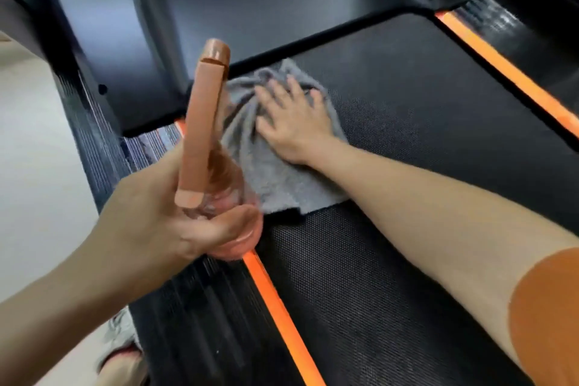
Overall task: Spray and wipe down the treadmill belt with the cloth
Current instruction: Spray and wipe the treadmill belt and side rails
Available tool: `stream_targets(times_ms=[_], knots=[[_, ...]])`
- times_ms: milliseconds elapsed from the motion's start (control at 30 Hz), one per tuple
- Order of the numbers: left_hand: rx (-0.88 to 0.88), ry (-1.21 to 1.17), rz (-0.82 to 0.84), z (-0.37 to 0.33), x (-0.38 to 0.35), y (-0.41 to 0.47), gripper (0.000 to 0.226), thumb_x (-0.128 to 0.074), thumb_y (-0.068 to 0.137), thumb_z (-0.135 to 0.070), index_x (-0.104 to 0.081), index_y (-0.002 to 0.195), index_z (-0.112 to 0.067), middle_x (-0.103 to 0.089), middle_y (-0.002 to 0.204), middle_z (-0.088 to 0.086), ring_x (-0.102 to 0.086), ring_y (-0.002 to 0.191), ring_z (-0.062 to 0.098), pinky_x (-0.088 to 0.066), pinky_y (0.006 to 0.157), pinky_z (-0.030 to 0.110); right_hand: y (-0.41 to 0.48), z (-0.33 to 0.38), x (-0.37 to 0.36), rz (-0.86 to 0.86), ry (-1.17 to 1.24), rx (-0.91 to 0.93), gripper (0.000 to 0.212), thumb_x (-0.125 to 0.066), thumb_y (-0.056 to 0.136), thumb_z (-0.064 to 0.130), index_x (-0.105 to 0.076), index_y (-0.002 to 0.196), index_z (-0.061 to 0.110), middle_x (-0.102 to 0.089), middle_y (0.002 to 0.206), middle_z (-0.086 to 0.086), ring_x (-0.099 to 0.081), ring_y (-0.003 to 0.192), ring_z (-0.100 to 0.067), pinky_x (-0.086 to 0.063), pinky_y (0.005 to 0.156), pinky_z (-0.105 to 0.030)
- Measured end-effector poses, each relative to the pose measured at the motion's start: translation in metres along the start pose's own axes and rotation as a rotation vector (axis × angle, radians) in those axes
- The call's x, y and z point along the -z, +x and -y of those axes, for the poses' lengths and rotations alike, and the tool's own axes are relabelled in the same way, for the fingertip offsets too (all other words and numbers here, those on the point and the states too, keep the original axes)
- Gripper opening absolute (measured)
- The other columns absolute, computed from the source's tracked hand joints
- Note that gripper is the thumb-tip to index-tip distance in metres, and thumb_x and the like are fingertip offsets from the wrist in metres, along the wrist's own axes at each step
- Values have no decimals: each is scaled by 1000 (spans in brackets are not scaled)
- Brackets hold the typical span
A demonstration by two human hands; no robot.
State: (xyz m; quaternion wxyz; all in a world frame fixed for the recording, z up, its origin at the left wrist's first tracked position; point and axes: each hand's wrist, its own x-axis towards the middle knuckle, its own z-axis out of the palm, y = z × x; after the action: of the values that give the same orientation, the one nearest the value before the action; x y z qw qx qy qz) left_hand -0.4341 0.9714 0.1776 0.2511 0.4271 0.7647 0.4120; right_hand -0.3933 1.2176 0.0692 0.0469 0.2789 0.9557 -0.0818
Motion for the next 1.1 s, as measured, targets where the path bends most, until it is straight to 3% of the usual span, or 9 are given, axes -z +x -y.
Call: stream_targets(times_ms=[100,200,300,367,501,667,834,1001,1101], knots=[[0,-67,10,11,-7,-3,54,-80,56,-52,-56,100,-31,-69,89,-11,-69,80,8,-57,78,30,9,-67,8,-79,59,-400,64,-22,102,51,-5,159,29,1,168,2,7,153,-25,3,121,-54],[-25,-99,19,18,-10,2,53,-73,58,-55,-53,104,-38,-67,95,-11,-67,83,13,-54,80,38,5,-60,7,-77,74,-555,65,-22,103,47,-4,160,23,1,168,-5,5,153,-31,3,121,-54],[-59,-84,-3,16,-17,12,41,-71,64,-50,-56,102,-40,-67,92,-5,-66,81,21,-54,77,39,-1,19,-12,-109,80,-258,62,-25,102,48,-12,159,26,-2,167,-5,3,153,-31,4,121,-54],[-46,-47,-23,21,-19,20,37,-70,67,-52,-64,96,-29,-70,85,-5,-68,77,19,-55,75,38,-4,43,-16,-68,59,-90,60,-23,103,46,-10,159,29,0,168,-2,6,153,-28,6,121,-54],[-50,210,-191,26,-13,46,50,-54,70,-69,-63,88,-24,-61,83,-40,-60,74,-14,-38,63,3,15,21,-6,-23,-20,119,62,-25,103,48,-6,159,29,-2,168,0,3,154,-25,2,122,-51],[-53,60,-321,31,-24,80,56,-65,66,-65,-37,108,-40,-64,88,-28,-57,80,-20,-37,69,-1,54,-25,10,-50,-121,215,57,-26,103,49,-19,157,33,-18,165,9,-10,153,-18,-8,120,-45],[-93,23,-307,38,-28,89,54,-70,74,-65,-36,111,-46,-60,95,-29,-57,87,-18,-35,72,-2,59,-50,3,-151,-39,-49,58,-25,99,47,-31,154,32,-27,162,6,-17,151,-21,-12,120,-47],[-9,-81,-222,50,-30,91,59,-66,60,-72,-44,109,-47,-63,103,-23,-59,96,-10,-36,77,0,50,-96,18,-142,62,-613,66,-25,100,47,-18,158,19,-9,167,-6,-7,152,-30,-6,122,-50],[44,-63,-202,54,-33,91,73,-64,51,-75,-46,114,-43,-63,107,-20,-59,99,-8,-39,84,6,19,-49,5,-147,65,-575,65,-27,101,43,-15,159,16,-8,167,-8,-5,152,-32,-3,122,-51]])
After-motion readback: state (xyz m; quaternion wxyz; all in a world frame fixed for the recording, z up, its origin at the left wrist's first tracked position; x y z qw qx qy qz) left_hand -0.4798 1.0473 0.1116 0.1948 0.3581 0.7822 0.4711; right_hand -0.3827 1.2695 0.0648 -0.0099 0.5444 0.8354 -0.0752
